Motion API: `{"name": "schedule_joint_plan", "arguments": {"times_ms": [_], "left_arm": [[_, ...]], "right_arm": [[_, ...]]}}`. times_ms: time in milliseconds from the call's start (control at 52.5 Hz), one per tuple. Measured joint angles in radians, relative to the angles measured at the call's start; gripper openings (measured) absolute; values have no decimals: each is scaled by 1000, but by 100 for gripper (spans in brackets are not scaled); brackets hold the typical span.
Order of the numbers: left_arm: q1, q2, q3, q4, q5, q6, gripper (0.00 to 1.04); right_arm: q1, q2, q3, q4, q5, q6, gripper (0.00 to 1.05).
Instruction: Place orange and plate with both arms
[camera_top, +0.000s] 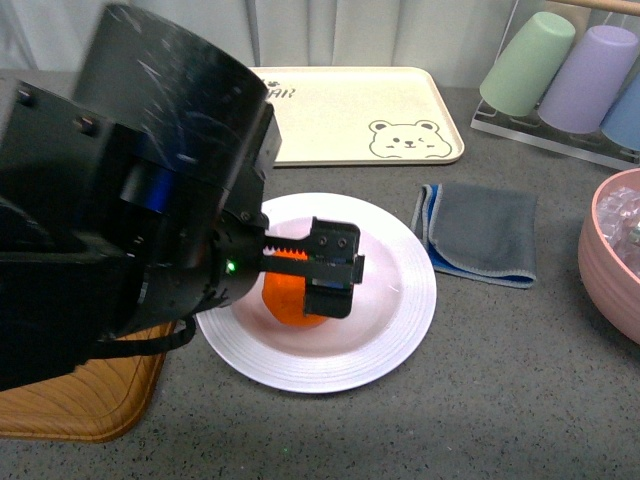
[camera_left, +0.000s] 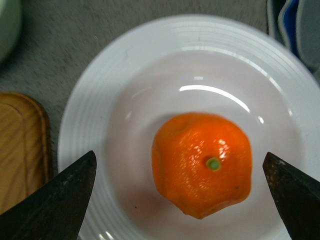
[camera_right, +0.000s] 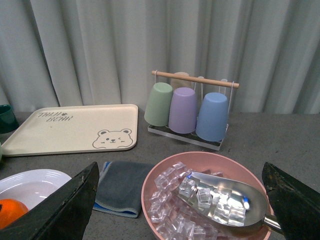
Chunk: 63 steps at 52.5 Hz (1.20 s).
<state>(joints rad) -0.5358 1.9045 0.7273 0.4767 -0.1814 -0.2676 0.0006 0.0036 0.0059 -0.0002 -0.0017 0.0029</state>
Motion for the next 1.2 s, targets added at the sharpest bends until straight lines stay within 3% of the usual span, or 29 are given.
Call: {"name": "schedule_joint_plan", "arguments": {"times_ms": [76,114,191,305,362,686,820,1029,1201], "left_arm": [[11,-65,-32,11,-20,6,98],[13,-72,-69,119,-91,37,94],[35,-73,-189,490,-240,132,82],[103,-132,-352,824,-235,209,64],[135,-188,-399,883,-219,224,55],[275,-484,-595,789,-72,251,3],[320,-612,-642,711,-23,259,4],[394,-924,-676,430,47,259,4],[436,-1098,-703,291,85,260,4]], "right_arm": [[0,0,0,0,0,0,95],[0,0,0,0,0,0,95],[0,0,0,0,-2,0,95],[0,0,0,0,1,0,95],[0,0,0,0,1,0,95],[0,0,0,0,0,0,95],[0,0,0,0,0,0,95],[0,0,0,0,0,0,95],[0,0,0,0,0,0,95]]}}
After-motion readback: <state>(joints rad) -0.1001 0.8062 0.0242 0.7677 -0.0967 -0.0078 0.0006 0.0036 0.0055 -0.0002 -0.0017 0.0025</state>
